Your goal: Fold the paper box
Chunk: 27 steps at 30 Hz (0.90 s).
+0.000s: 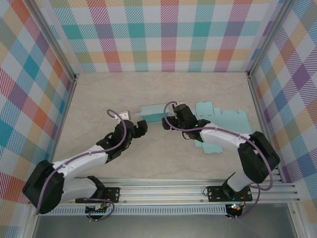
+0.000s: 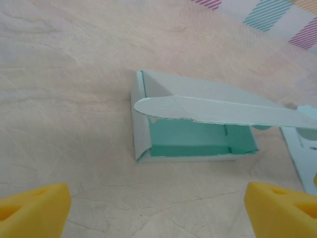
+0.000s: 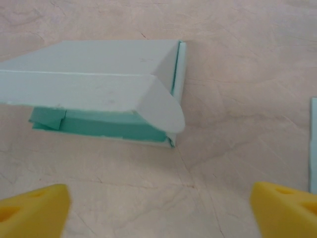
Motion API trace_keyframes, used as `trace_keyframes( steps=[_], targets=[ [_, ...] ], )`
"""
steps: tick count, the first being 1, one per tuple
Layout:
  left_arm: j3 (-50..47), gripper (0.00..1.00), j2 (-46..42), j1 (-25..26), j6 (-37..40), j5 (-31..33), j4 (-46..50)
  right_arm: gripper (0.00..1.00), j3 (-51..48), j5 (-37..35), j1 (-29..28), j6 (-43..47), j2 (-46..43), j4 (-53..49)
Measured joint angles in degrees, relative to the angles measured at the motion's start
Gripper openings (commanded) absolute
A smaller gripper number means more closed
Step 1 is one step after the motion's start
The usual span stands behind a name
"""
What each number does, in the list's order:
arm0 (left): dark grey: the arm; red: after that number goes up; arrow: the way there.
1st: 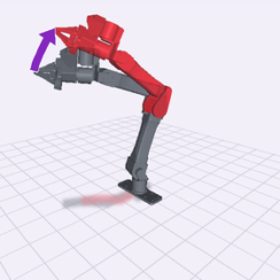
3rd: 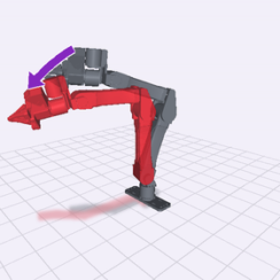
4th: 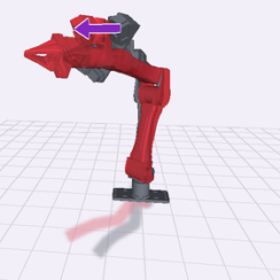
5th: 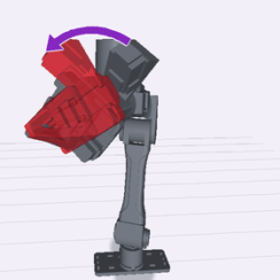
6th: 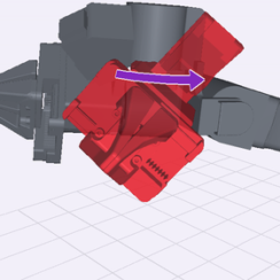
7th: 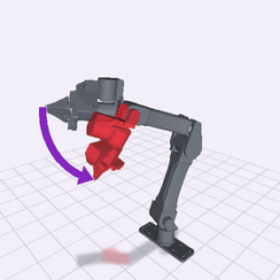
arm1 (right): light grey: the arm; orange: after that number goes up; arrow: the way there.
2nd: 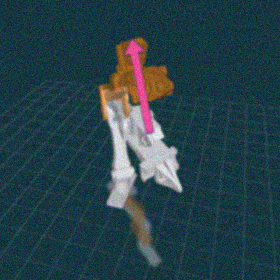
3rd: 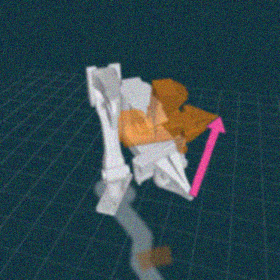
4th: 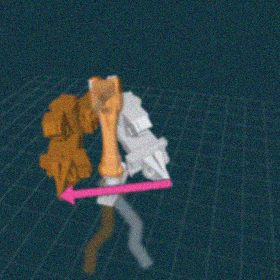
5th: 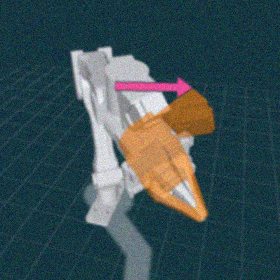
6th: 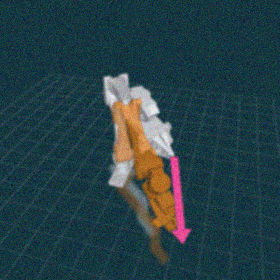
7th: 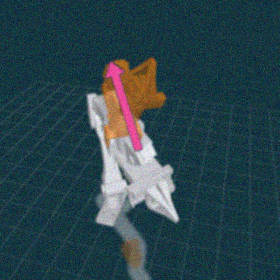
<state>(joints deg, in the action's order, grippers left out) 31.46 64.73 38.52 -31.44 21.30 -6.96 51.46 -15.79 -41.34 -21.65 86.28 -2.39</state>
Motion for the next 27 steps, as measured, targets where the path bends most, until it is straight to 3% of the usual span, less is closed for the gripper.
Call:
trace_keyframes(
  steps=[8,14,21,27],
  targets=[
    [-1.03,1.0,-15.26,0.04,-1.42,-0.9,10.45,1.0,-2.95,-0.02,-0.02,-0.22,-13.77,-6.27],
    [-0.46,1.0,-22.8,0.04,-1.97,-0.87,16.9,1.0,-0.55,-1.81,0.0,-0.68,-15.96,-11.15],
    [9.14,1.0,-20.31,0.04,0.39,2.03,24.87,1.0,7.13,-6.6,0.04,-1.07,-14.53,-16.83],
    [21.94,1.0,-8.22,-0.81,4.37,4.31,26.86,1.0,22.05,-7.21,1.44,-1.49,-5.09,-22.14]
  ],
)
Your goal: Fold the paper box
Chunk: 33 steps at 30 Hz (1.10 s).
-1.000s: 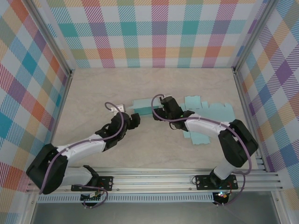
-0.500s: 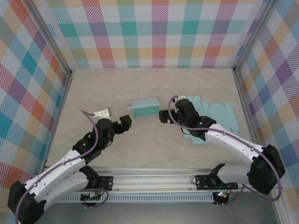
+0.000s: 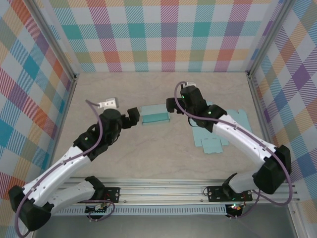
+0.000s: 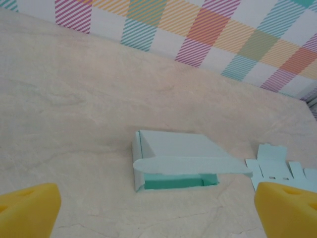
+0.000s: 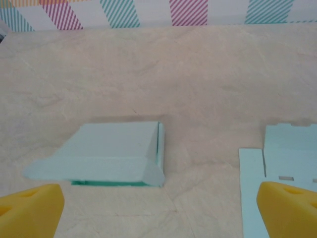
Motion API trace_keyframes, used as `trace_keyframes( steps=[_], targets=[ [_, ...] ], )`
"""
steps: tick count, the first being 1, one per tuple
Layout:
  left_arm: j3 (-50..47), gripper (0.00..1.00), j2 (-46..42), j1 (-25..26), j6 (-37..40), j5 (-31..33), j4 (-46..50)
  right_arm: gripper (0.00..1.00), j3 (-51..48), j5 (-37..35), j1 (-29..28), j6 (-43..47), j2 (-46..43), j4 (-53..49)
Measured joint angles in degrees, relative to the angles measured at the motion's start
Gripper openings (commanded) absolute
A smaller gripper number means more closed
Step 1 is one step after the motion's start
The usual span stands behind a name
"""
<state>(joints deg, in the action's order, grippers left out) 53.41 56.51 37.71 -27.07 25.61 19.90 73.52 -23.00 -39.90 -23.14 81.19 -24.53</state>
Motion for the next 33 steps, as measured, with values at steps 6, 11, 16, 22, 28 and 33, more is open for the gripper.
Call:
trace_keyframes(
  steps=[6,11,16,22,28,33],
  targets=[
    [9.86,1.0,15.45,-5.57,1.42,-3.34,1.01,1.0,8.02,6.71,3.19,-0.24,10.49,-2.56],
    [12.5,0.97,25.4,-9.86,1.18,-8.66,0.98,1.0,13.07,14.16,6.62,-1.55,19.69,-4.28],
    [13.25,0.9,32.72,-12.13,0.09,-13.94,0.68,1.0,14.8,19.08,7.69,-2.16,25.57,-5.33],
    [13.29,0.89,38.97,-12.52,-0.61,-18.14,-0.55,1.0,14.82,22.23,7.8,-2.45,29.4,-5.53],
    [13.29,0.87,42.42,-12.52,-1.7,-20.22,-2.56,0.97,13.35,24.2,8.07,-2.6,30.77,-4.26],
    [12.61,0.83,43.98,-12.59,-2.19,-20.59,-4.28,0.93,10.73,24.76,8.07,-2.6,31.28,-2.84]
  ],
)
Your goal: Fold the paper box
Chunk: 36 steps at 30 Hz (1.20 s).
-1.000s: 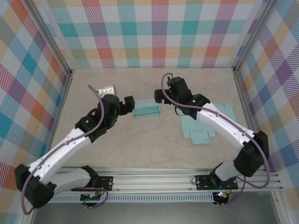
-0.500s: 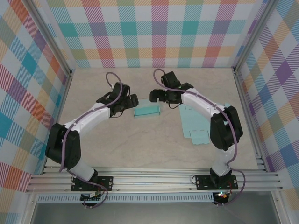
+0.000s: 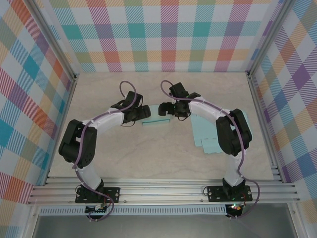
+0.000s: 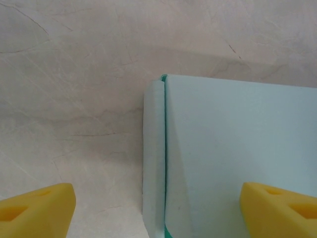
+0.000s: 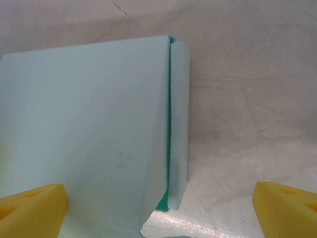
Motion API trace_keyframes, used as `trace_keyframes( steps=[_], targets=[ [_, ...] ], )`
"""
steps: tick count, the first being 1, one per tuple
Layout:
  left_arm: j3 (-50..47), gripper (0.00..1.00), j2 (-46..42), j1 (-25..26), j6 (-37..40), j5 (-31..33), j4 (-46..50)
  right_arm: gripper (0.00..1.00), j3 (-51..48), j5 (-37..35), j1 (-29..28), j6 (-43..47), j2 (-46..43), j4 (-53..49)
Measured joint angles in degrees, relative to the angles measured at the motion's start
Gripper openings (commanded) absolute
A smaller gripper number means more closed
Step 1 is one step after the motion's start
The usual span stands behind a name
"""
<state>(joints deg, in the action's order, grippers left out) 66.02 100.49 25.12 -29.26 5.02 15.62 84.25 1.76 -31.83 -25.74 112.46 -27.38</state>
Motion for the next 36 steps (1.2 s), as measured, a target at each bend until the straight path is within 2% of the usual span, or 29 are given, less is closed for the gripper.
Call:
trace_keyframes(
  steps=[7,10,15,21,27,32,36],
  targets=[
    [-2.01,0.79,2.19,-0.13,-1.05,-0.11,-2.69,0.9,-2.69,0.61,0.0,-0.02,1.38,2.14],
    [-2.14,0.75,3.3,-0.15,-1.42,-0.72,-3.45,0.89,-3.39,0.9,0.0,-0.04,2.23,2.75],
    [-2.43,0.6,3.74,-0.17,-1.62,-2.03,-5.75,0.89,-4.81,2.25,0.02,-0.52,2.25,4.87],
    [-2.95,0.52,3.74,-1.88,-0.72,-7.06,-7.23,0.9,-6.91,4.44,0.74,-0.66,1.14,6.45],
    [-1.86,0.27,3.82,-3.93,2.73,-10.82,-5.64,0.88,-10.32,12.46,4.0,-2.84,0.28,10.82],
    [-0.87,0.15,4.07,-5.68,5.07,-13.66,-3.96,0.87,-12.94,19.98,7.89,-6.51,0.31,17.07],
    [0.31,0.08,4.85,-7.3,6.75,-16.48,-3.32,0.86,-13.25,24.41,8.5,-8.41,0.48,21.51]
  ],
)
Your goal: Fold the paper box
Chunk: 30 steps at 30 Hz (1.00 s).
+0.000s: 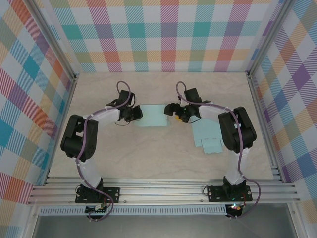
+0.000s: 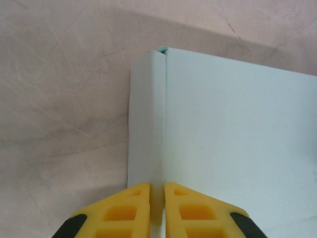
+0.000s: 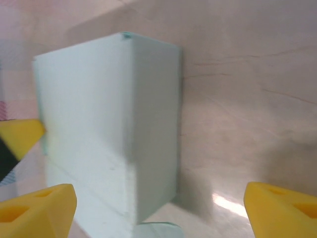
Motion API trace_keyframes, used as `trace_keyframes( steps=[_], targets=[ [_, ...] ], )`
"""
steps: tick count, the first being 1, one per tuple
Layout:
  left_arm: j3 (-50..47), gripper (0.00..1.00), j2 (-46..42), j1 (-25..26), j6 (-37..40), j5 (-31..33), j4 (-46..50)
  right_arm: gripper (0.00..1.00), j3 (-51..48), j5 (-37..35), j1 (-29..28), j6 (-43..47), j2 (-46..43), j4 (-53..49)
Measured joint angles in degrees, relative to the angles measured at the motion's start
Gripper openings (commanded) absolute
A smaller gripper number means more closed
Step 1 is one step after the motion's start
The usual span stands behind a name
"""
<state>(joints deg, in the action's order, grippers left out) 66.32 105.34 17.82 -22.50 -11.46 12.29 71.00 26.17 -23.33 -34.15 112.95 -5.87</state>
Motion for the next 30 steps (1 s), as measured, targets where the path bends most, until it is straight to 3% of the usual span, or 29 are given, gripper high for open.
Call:
trace_keyframes(
  steps=[4,11,19,27,30],
  targets=[
    [1.38,0.0,1.11,-1.25,1.68,-2.25,0.26,0.86,0.0,3.72,-0.17,-1.46,1.05,3.78],
    [3.39,0.0,2.67,-3.34,4.72,-6.4,2.25,0.85,0.0,6.19,-0.33,-2.64,3.67,6.29],
    [4.02,0.0,3.04,-3.8,7.04,-7.63,2.97,0.78,0.98,10.29,-0.26,-4.76,6.38,11.23],
    [4.39,0.0,3.06,-4.07,7.21,-8.61,4.02,0.59,1.44,15.87,-0.26,-11.28,10.4,21.49],
    [4.42,0.13,3.06,-4.15,7.13,-8.7,4.22,0.48,1.25,17.18,-0.26,-13.75,10.99,24.57]
  ],
)
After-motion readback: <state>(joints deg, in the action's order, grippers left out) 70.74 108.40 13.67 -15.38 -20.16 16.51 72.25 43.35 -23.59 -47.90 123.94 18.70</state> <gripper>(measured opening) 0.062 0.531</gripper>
